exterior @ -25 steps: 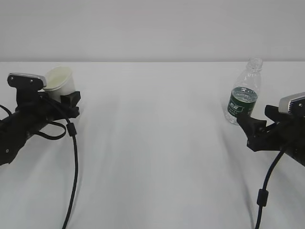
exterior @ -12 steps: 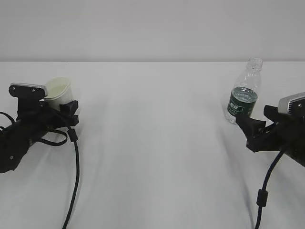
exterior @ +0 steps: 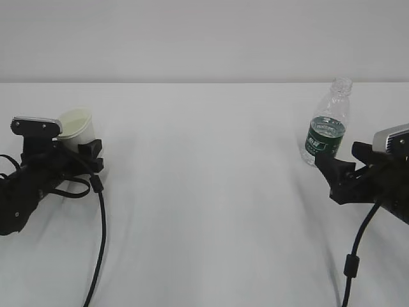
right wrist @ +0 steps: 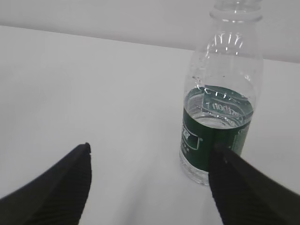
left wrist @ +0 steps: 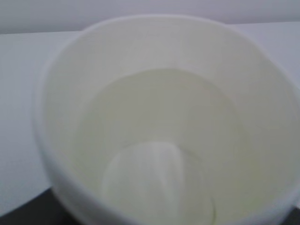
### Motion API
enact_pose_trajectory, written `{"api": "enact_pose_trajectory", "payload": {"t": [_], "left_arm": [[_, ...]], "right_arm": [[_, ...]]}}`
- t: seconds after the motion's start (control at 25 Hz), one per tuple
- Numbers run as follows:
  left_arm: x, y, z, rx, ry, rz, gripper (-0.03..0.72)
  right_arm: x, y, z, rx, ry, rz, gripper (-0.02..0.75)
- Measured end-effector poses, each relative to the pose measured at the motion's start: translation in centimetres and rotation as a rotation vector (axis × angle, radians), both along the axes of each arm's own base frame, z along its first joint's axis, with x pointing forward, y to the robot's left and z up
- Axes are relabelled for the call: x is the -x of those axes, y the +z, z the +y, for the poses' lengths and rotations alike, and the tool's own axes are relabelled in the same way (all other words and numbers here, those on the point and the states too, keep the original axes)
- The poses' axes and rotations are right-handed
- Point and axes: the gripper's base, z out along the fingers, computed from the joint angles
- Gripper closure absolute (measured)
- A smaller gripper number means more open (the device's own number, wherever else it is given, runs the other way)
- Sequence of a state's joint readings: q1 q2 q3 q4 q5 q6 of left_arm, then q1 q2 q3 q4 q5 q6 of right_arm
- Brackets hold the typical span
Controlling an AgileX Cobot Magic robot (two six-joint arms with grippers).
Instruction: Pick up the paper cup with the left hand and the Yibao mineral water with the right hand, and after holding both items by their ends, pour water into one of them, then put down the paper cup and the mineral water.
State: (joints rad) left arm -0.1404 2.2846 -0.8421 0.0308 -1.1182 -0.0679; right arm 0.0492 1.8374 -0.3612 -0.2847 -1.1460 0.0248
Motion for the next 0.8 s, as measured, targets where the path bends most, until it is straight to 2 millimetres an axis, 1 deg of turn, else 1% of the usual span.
{"api": "enact_pose_trajectory", "payload": {"t": [0.4,0.8], "left_arm": [[0.2,-1.2,0.0,-0.001,0.002,0.012,0.258],[0.1,-1.4,0.0,0.003,0.002,-0.005,0.257]], "right_arm": [[0.0,0.0,0.0,-0.005,0.000,0.002,0.148],[0.0,0.0,0.0,-0.005,0.002,0.002,0.148]]}}
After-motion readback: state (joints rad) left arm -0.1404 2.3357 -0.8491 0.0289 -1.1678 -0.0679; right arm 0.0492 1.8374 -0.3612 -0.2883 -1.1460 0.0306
